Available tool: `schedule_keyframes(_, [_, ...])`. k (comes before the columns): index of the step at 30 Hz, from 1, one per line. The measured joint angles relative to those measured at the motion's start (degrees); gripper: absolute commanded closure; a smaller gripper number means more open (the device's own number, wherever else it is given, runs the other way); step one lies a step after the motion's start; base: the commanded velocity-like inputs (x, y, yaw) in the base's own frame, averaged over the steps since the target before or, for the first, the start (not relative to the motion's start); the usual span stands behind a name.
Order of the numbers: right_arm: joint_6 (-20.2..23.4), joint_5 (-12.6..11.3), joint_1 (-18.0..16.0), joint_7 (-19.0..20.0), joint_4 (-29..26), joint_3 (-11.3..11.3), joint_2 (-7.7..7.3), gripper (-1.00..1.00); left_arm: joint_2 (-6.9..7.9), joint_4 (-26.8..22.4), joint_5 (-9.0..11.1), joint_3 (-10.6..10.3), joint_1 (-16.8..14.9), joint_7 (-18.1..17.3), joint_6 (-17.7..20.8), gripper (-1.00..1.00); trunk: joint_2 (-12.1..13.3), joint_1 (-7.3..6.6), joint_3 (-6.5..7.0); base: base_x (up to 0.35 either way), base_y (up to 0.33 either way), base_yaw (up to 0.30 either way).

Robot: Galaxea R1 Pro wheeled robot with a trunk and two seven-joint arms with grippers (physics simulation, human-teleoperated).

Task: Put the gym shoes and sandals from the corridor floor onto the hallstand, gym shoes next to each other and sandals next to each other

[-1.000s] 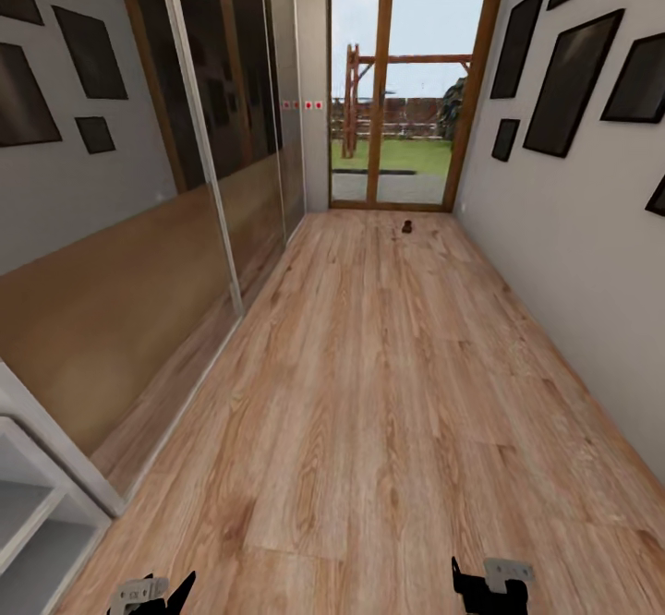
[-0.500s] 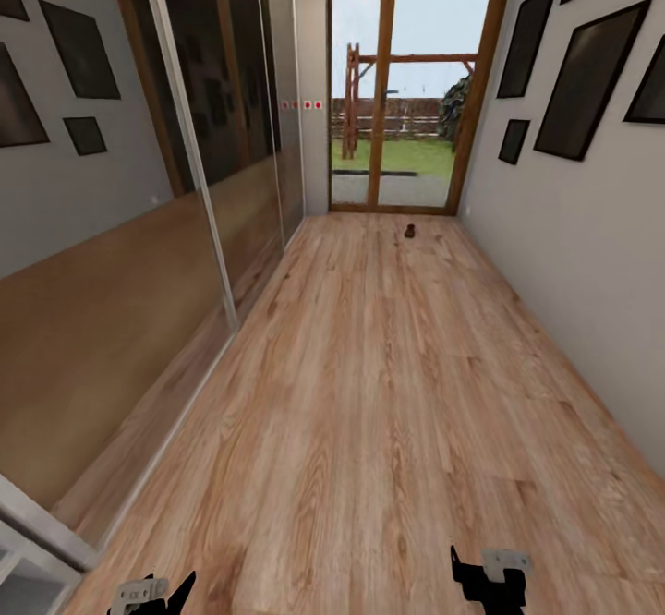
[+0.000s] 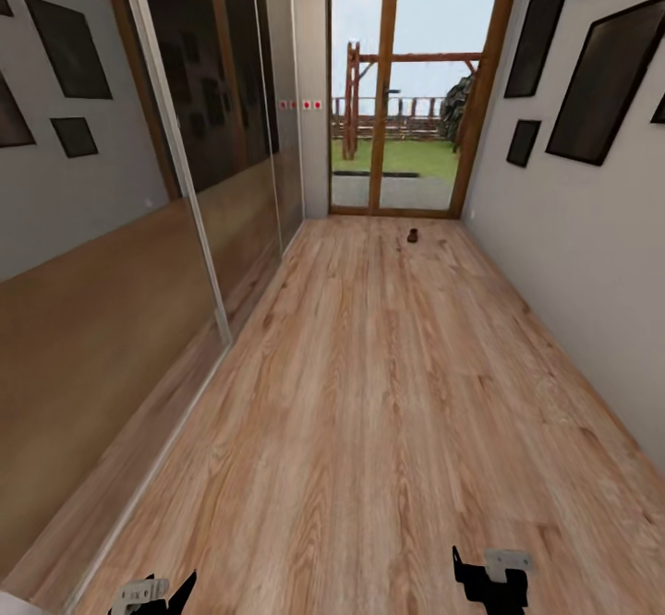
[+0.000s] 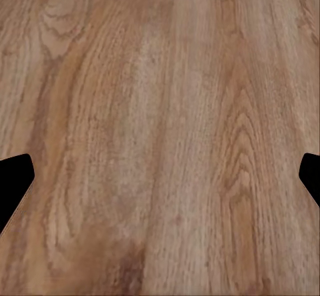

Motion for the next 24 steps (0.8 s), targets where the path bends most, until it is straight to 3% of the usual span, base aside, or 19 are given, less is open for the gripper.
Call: schedule_keyframes(24, [0.0, -0.1, 0.0, -0.1, 0.1, 0.0, -0.12, -1.0, 0.05, 0.0, 0.1, 0.0, 0.0, 0.0, 0.0, -1.0, 0.0, 0.0, 0.0, 0.339, 0.0, 0.0])
